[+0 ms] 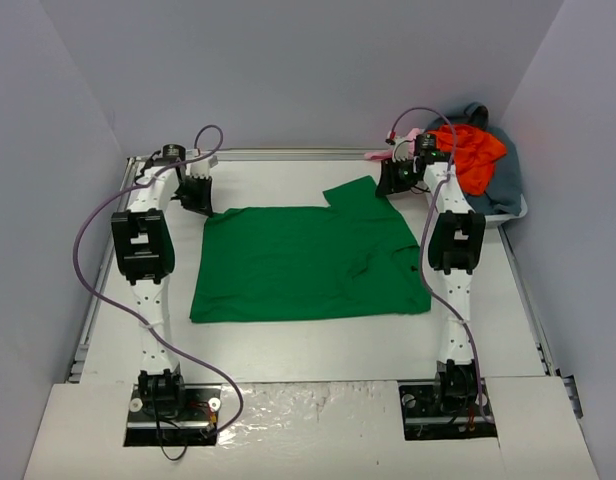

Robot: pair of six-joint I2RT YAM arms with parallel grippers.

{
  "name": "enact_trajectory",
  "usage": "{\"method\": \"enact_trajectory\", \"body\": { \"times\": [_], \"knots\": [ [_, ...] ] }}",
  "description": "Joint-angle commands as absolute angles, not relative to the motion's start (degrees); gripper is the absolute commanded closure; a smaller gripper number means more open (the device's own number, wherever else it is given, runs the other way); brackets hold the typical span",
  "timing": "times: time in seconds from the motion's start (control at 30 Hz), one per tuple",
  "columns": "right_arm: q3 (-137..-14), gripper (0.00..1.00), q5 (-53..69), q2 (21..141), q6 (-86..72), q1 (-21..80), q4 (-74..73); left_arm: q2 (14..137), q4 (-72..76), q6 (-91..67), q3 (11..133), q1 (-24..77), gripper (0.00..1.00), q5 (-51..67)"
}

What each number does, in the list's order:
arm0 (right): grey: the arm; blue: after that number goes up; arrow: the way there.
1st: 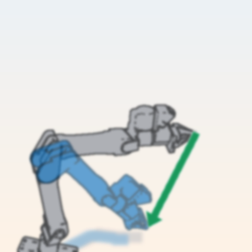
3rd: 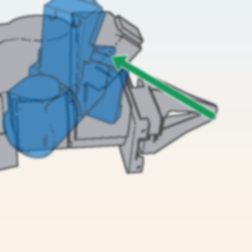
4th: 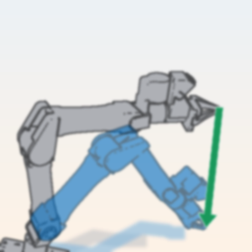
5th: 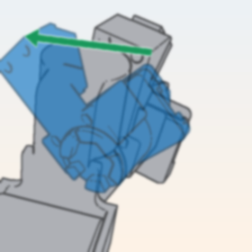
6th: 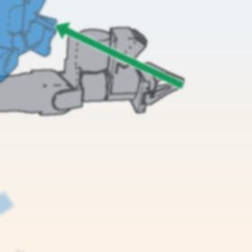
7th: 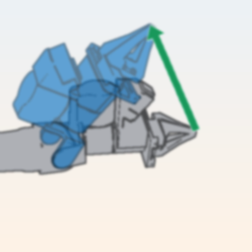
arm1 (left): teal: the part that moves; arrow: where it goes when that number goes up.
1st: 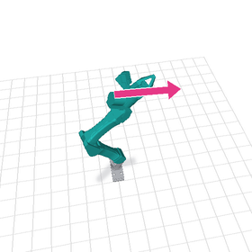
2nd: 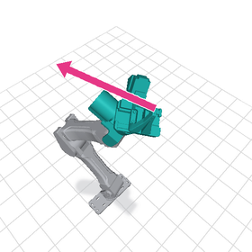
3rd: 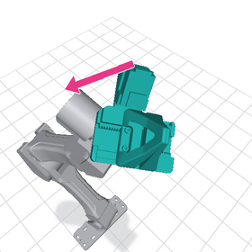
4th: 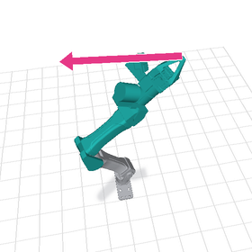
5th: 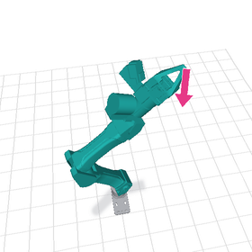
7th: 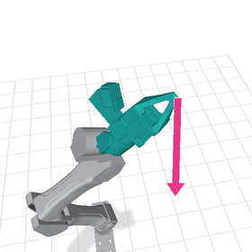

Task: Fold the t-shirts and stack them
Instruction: Grap the side of the flattened tshirt furthest away from the robot with both arms

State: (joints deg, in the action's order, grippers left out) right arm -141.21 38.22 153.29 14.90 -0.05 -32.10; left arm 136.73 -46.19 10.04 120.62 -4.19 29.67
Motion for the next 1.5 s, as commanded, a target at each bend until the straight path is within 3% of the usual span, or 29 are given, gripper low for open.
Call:
{"method": "enact_trajectory", "body": {
  "times": [0.0,0.2,0.77,1.47],
  "knots": [
    [-143.70,0.66,44.73,153.46,13.36,0.53,-28.58,132.45,-45.88,11.16,121.55,-3.52,0.98,27.33],
    [-145.98,0.55,45.09,156.26,10.38,0.26,-24.97,132.98,-45.88,11.25,121.38,-3.43,0.98,26.89],
    [-154.60,0.41,42.80,165.06,5.28,0.26,-20.74,132.98,-44.21,12.04,118.74,-3.34,0.98,25.14],
    [-153.81,0.67,43.77,165.41,3.25,0.35,-21.09,134.12,-43.68,12.39,118.48,-3.25,0.97,25.58]
  ]
}}
